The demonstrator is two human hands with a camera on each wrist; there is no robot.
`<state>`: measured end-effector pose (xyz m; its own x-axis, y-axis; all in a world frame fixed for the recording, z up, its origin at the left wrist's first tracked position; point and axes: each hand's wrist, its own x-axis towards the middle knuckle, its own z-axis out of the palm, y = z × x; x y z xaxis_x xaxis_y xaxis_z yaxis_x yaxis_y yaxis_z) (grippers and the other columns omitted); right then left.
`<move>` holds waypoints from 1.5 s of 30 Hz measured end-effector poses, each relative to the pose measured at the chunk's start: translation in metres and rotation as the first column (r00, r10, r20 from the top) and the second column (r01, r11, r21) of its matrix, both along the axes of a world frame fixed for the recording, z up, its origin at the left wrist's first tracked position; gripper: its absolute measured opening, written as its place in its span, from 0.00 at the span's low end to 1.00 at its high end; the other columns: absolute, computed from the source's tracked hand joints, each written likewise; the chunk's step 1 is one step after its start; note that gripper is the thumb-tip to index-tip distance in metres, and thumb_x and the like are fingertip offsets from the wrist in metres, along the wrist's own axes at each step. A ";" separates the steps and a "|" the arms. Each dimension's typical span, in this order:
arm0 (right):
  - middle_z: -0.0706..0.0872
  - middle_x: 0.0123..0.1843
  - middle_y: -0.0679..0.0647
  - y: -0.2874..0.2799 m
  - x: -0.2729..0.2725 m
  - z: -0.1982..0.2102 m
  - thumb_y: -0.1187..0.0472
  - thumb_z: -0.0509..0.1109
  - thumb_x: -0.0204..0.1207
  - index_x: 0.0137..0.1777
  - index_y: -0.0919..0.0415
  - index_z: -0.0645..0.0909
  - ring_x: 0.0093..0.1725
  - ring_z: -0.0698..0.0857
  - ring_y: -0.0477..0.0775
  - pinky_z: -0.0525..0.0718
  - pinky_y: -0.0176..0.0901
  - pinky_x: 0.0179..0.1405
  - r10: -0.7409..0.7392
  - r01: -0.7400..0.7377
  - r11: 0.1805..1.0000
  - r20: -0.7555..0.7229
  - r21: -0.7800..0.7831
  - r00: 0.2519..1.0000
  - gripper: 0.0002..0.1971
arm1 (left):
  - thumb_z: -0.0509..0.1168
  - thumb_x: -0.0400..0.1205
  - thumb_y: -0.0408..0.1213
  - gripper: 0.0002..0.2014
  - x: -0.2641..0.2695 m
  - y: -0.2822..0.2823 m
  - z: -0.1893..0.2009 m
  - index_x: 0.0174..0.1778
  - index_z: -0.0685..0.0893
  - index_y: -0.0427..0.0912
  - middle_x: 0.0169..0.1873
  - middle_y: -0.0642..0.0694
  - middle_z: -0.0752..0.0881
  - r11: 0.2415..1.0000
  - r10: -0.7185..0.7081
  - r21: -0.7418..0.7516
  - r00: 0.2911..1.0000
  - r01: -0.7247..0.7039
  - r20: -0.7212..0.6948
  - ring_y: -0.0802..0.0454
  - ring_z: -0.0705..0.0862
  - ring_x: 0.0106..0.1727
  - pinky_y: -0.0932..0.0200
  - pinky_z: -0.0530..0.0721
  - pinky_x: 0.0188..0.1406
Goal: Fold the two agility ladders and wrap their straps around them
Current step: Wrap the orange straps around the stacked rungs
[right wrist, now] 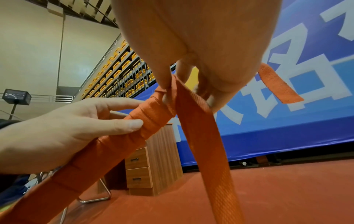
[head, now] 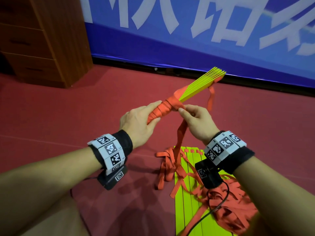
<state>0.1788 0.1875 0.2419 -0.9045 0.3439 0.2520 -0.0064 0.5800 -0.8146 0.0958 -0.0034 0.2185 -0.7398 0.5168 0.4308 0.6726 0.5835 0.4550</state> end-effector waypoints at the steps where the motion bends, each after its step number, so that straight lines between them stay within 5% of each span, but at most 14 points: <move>1: 0.76 0.35 0.54 0.000 0.000 0.001 0.58 0.66 0.88 0.47 0.47 0.88 0.34 0.73 0.48 0.71 0.41 0.34 -0.010 0.010 1.000 -0.004 -0.008 1.000 0.12 | 0.67 0.85 0.49 0.26 0.000 0.000 0.001 0.81 0.72 0.65 0.48 0.53 0.87 1.000 0.000 0.001 1.000 0.000 0.005 0.43 0.86 0.48 0.49 0.83 0.47; 4: 0.86 0.37 0.51 0.000 -0.003 0.001 0.64 0.67 0.87 0.49 0.54 0.87 0.34 0.80 0.44 0.79 0.37 0.40 -0.028 0.028 0.998 0.008 -0.059 1.000 0.09 | 0.67 0.85 0.49 0.26 -0.001 -0.001 0.002 0.81 0.73 0.64 0.48 0.53 0.87 1.000 0.011 0.015 0.999 -0.011 0.035 0.43 0.85 0.48 0.50 0.83 0.48; 6: 0.90 0.40 0.53 0.002 -0.005 -0.002 0.70 0.65 0.84 0.46 0.54 0.87 0.40 0.85 0.49 0.83 0.47 0.47 -0.024 0.026 0.993 0.025 -0.112 0.999 0.13 | 0.67 0.85 0.48 0.26 -0.002 -0.002 0.003 0.81 0.73 0.63 0.45 0.54 0.85 0.999 0.019 0.029 0.998 -0.021 0.059 0.43 0.85 0.47 0.49 0.83 0.48; 10: 0.91 0.35 0.51 0.000 -0.007 -0.003 0.74 0.59 0.80 0.37 0.56 0.83 0.39 0.86 0.56 0.82 0.51 0.43 -0.031 0.036 0.981 0.031 -0.193 0.999 0.17 | 0.67 0.86 0.48 0.26 -0.002 -0.003 0.001 0.80 0.73 0.64 0.43 0.58 0.80 1.000 0.001 0.025 0.997 -0.003 0.077 0.48 0.80 0.43 0.53 0.79 0.46; 15: 0.75 0.24 0.46 -0.012 -0.010 0.001 0.66 0.55 0.83 0.32 0.58 0.72 0.27 0.72 0.50 0.76 0.48 0.40 -0.110 0.109 0.949 0.014 -0.297 0.994 0.16 | 0.66 0.86 0.48 0.26 0.000 -0.001 0.002 0.81 0.71 0.65 0.45 0.58 0.81 0.999 -0.024 0.029 0.993 0.021 0.114 0.49 0.79 0.44 0.52 0.80 0.48; 18: 0.73 0.26 0.47 -0.011 -0.011 0.003 0.52 0.65 0.86 0.34 0.60 0.79 0.27 0.73 0.50 0.76 0.48 0.35 -0.154 0.152 0.971 -0.001 -0.183 0.988 0.19 | 0.66 0.86 0.48 0.26 0.000 -0.001 0.003 0.81 0.71 0.65 0.49 0.54 0.87 0.999 -0.030 0.038 0.991 0.025 0.130 0.45 0.84 0.49 0.48 0.83 0.52; 23: 0.75 0.27 0.50 -0.009 -0.011 -0.003 0.46 0.71 0.83 0.39 0.66 0.78 0.28 0.77 0.53 0.86 0.65 0.39 -0.114 0.106 0.991 -0.096 -0.088 0.989 0.22 | 0.65 0.86 0.51 0.25 -0.001 -0.003 0.002 0.81 0.70 0.67 0.51 0.54 0.88 0.999 -0.014 0.042 0.986 0.007 0.168 0.44 0.86 0.52 0.46 0.84 0.56; 31: 0.75 0.27 0.44 0.002 -0.012 -0.005 0.56 0.69 0.87 0.41 0.54 0.75 0.25 0.73 0.45 0.75 0.44 0.30 0.014 -0.031 0.990 -0.123 -0.140 0.992 0.12 | 0.64 0.86 0.51 0.21 -0.005 0.000 0.004 0.76 0.76 0.67 0.49 0.56 0.90 0.981 -0.108 0.184 0.954 0.057 0.280 0.48 0.88 0.51 0.48 0.86 0.56; 35: 0.73 0.31 0.55 0.011 -0.012 -0.008 0.51 0.71 0.85 0.38 0.56 0.76 0.27 0.71 0.50 0.71 0.45 0.32 -0.015 0.004 0.991 -0.085 -0.131 0.996 0.15 | 0.63 0.80 0.56 0.23 -0.006 -0.002 0.002 0.74 0.77 0.68 0.51 0.59 0.91 0.968 -0.162 0.236 0.928 0.083 0.336 0.53 0.89 0.53 0.47 0.87 0.58; 41: 0.71 0.27 0.52 0.012 -0.016 -0.007 0.50 0.74 0.83 0.35 0.57 0.75 0.25 0.69 0.49 0.69 0.41 0.28 -0.083 0.074 0.985 -0.054 -0.156 0.995 0.18 | 0.69 0.86 0.36 0.18 -0.003 0.000 0.003 0.71 0.84 0.55 0.54 0.56 0.92 0.897 -0.310 0.427 0.847 0.111 0.432 0.64 0.90 0.49 0.63 0.86 0.52; 45: 0.71 0.26 0.51 0.011 -0.017 -0.009 0.44 0.72 0.83 0.34 0.57 0.74 0.25 0.69 0.50 0.69 0.42 0.28 -0.092 0.095 0.977 0.021 -0.191 0.995 0.22 | 0.68 0.87 0.35 0.18 -0.005 0.000 0.001 0.72 0.83 0.52 0.54 0.51 0.92 0.867 -0.371 0.486 0.794 0.111 0.481 0.56 0.91 0.44 0.54 0.90 0.48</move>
<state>0.1619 0.1984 0.2327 -0.8685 0.4681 0.1628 0.0508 0.4108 -0.9103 0.0912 -0.0034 0.2194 -0.7874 0.5797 0.2098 0.3275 0.1051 0.9390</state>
